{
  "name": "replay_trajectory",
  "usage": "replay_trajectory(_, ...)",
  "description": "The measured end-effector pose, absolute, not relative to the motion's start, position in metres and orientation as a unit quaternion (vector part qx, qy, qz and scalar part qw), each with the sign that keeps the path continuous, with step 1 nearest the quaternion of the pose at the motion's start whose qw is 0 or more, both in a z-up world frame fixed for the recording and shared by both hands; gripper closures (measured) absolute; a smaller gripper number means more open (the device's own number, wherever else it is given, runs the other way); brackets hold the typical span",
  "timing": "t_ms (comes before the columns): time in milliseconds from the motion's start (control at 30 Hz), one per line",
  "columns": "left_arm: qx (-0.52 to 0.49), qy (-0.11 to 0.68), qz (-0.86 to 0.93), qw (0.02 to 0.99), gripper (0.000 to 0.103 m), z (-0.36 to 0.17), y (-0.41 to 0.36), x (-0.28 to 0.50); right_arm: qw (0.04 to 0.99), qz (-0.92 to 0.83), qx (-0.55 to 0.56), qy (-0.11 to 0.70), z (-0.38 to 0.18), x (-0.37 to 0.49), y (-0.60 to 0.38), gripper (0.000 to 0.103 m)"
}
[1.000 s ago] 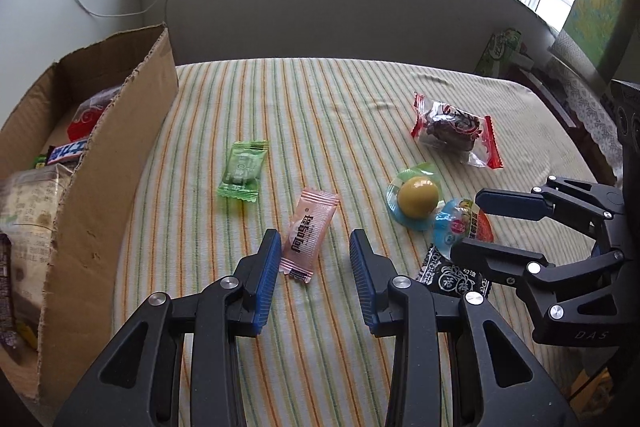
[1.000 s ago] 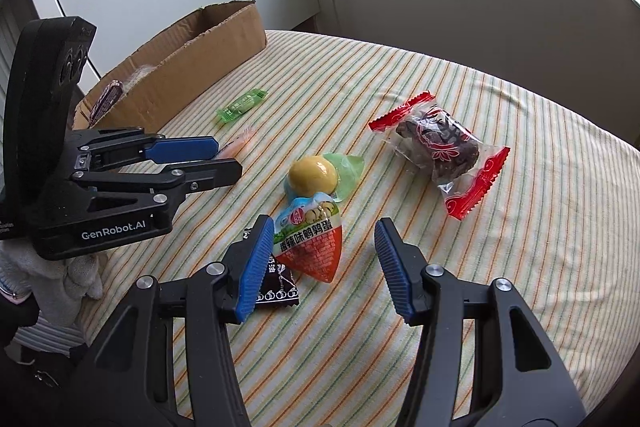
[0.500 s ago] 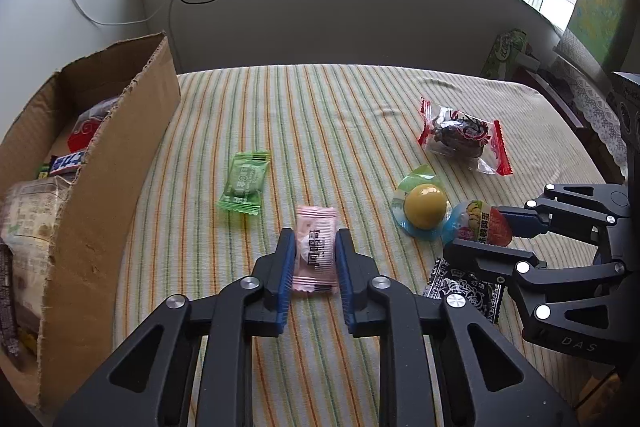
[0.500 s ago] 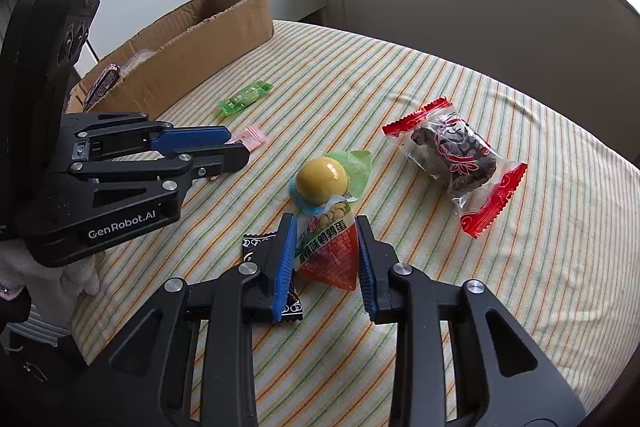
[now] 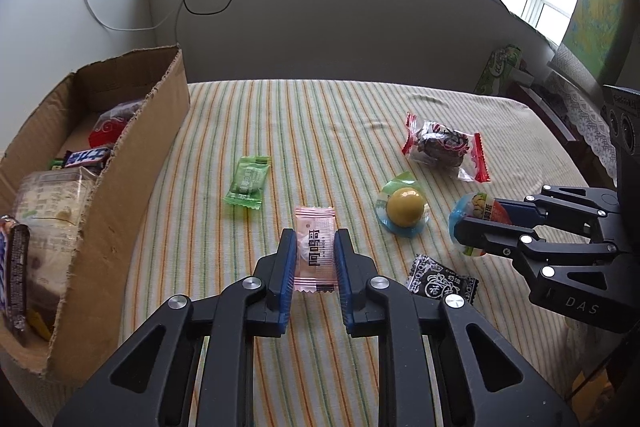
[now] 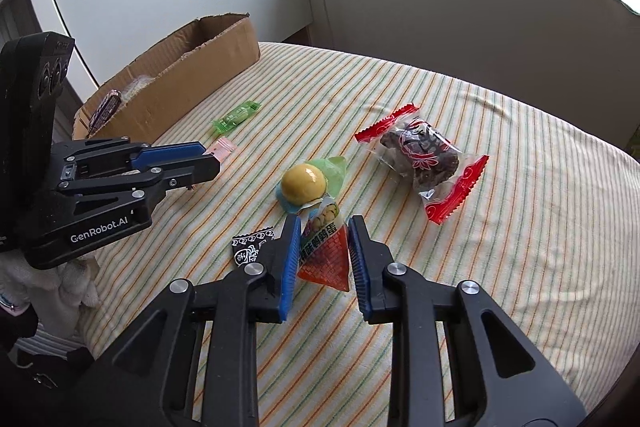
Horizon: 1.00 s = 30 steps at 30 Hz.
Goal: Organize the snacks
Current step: 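Close the left tool on the pink candy while the right tool closes on the red triangular packet, then carry the pink candy with the left tool while the right tool carries the red packet into the box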
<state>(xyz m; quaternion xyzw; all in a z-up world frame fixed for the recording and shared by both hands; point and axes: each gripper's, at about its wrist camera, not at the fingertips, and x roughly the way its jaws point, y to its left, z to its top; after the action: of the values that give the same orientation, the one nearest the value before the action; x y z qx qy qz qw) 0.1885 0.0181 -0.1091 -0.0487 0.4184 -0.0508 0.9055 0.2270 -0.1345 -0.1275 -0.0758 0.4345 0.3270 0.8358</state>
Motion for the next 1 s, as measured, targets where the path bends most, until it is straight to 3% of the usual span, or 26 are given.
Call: replay_trajectory(1000,-0.103,0.332,0.017,0.938,0.086,-0.048,0.129,0.147,0.833,0.399,-0.089,0.374,-0.052,0.238,-0.013,0.078)
